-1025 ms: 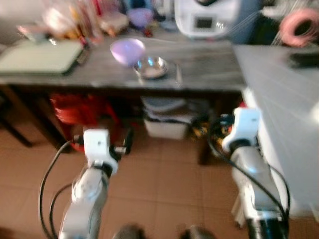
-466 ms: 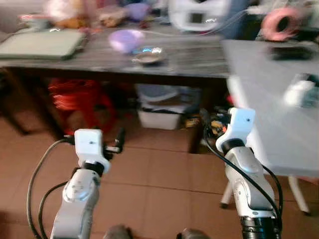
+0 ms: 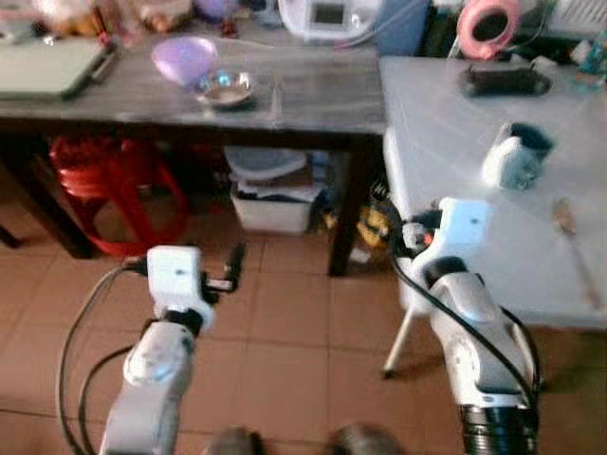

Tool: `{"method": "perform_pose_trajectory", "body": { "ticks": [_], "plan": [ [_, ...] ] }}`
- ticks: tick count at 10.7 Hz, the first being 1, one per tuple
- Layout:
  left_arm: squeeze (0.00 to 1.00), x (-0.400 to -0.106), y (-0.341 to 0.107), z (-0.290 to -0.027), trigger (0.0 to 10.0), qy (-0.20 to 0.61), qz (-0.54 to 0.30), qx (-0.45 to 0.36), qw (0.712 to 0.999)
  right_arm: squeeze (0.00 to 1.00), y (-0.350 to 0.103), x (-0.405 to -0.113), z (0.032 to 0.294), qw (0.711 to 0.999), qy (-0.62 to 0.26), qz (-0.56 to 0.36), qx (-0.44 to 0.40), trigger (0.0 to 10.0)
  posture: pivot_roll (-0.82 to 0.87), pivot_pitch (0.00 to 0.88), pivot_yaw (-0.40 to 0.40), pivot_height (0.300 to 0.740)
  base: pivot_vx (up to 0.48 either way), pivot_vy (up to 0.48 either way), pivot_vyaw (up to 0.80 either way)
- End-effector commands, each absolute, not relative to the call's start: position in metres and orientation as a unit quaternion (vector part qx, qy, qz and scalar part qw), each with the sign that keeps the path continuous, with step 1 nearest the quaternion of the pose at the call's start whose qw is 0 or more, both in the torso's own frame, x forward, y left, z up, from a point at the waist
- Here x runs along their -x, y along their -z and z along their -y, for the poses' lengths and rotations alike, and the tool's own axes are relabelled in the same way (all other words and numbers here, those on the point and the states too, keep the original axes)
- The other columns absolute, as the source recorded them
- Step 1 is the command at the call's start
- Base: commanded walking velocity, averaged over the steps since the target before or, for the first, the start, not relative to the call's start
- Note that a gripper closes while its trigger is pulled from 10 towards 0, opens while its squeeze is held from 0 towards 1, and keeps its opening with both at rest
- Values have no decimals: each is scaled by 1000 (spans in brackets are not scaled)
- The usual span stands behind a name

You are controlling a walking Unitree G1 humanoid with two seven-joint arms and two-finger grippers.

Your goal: Setting the table

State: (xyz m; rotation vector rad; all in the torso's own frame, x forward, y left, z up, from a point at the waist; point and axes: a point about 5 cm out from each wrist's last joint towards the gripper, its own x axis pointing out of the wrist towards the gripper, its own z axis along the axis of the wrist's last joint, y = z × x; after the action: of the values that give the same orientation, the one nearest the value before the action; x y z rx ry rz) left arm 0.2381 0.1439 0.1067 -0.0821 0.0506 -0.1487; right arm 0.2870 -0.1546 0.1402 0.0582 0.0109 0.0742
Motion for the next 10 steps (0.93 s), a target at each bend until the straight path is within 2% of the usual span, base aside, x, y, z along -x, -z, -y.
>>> {"method": "perform_pose_trajectory", "body": {
  "ticks": [1, 4, 6, 8, 10],
  "plan": [
    [0, -238, -107, -140, 10000, 82, -28, 42, 995, 0, -140, -287, 160, 999, -30, -7, -28, 10000, -27, 74, 30, 740, 0, -461, -538],
    [0, -236, -109, -138, 10000, 89, -26, 51, 994, 0, -139, -286, 160, 999, -25, -8, -33, 10000, -24, 80, 30, 740, 0, -475, 0],
    [0, -236, -109, -140, 10000, 82, -27, 42, 995, 0, -137, -282, 164, 999, -16, -9, -30, 10000, -26, 83, 34, 740, 0, -480, -709],
    [0, -238, -110, -143, 10000, 71, -29, 31, 997, 0, -137, -279, 166, 1000, -14, -3, -26, 10000, -23, 86, 38, 740, 0, -467, 0],
    [0, -238, -109, -143, 10000, 68, -33, 27, 997, 0, -138, -280, 165, 1000, -15, -1, -22, 10000, -20, 90, 41, 740, 296, -371, 0]
  ]
}}
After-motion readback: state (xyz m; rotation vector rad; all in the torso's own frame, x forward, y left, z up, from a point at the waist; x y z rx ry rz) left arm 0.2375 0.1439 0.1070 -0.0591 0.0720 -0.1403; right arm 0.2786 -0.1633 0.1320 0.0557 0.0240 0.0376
